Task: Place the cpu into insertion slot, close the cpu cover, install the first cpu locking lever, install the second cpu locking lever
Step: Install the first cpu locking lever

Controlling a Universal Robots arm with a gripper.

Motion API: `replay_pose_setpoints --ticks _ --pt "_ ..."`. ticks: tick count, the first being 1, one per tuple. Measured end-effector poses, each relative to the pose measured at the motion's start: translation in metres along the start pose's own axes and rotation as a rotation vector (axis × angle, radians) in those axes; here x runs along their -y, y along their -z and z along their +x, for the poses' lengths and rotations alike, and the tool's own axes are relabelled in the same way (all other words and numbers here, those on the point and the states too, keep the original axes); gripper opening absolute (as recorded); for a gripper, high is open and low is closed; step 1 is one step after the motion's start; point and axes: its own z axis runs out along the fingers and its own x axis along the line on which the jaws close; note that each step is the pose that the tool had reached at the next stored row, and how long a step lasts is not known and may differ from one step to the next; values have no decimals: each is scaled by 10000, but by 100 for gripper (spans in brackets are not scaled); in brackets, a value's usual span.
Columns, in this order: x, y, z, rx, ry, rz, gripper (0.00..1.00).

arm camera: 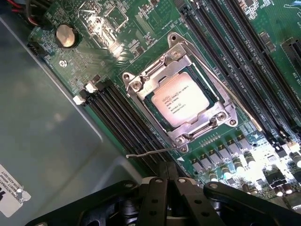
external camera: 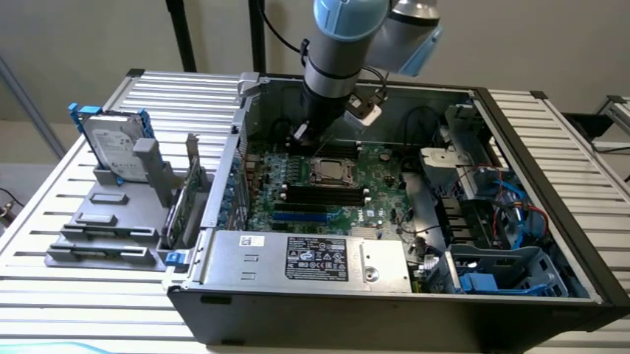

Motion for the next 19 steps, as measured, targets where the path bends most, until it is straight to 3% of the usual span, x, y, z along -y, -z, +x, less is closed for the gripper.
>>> replay_pose_setpoints --ticks 12,19 --pt "-32 -129 -29 -38 49 -51 11" --pt "-36 -151 -20 -37 57 -52 11"
